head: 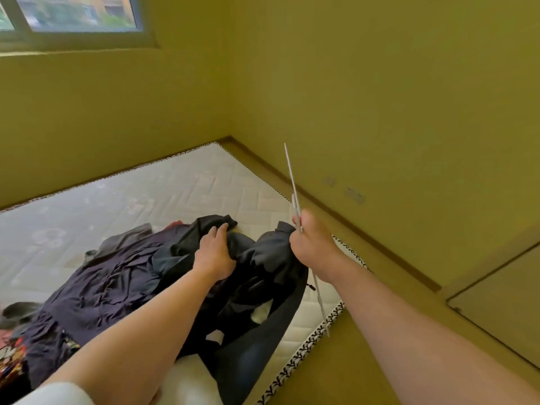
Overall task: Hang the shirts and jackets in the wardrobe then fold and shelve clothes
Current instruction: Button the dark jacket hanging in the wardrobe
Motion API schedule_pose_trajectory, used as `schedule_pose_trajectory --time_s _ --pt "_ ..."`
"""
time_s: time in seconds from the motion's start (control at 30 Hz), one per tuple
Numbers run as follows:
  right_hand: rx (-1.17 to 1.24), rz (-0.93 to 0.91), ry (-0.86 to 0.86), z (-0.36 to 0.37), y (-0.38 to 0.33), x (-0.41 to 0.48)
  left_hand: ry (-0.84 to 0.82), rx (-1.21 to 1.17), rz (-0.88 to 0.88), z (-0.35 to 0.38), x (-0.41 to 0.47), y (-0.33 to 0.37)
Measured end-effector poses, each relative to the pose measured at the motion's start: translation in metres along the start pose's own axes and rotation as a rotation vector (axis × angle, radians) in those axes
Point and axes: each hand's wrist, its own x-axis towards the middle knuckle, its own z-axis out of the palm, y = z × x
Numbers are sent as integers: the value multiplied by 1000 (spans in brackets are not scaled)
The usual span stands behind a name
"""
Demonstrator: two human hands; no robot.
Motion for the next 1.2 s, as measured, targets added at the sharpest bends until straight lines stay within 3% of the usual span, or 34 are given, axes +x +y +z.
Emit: schedule_pose_trajectory --time_s 0.17,0.37,0.47,0.57,0.67,0.73,0.8,0.9,1.03,1.2 --pt "-79 14 147 -52 18 -10 -226 136 6 33 16 11" --pt "-239 157 149 -98 59 -31 -206 -63 200 27 27 67" --pt "-324 206 123 -112 76 -40 -234 56 418 -6 24 117" --pt "-202 226 173 -116 81 -47 -215 184 716 -41 4 174" --pt "-309 179 226 -113 78 -44 -216 242 920 -60 -28 224" --pt "-251 89 216 -110 74 -42 -180 234 979 -69 -42 248" --pt "-66 -22 182 -107 70 -42 -108 169 990 -80 -46 261" --pt "63 68 311 -110 65 -41 -89 55 935 -92 -40 262" --pt "110 128 450 -126 53 -38 -211 141 767 -82 -23 233" --pt "43 96 418 -140 42 -37 -369 253 597 -28 -6 180"
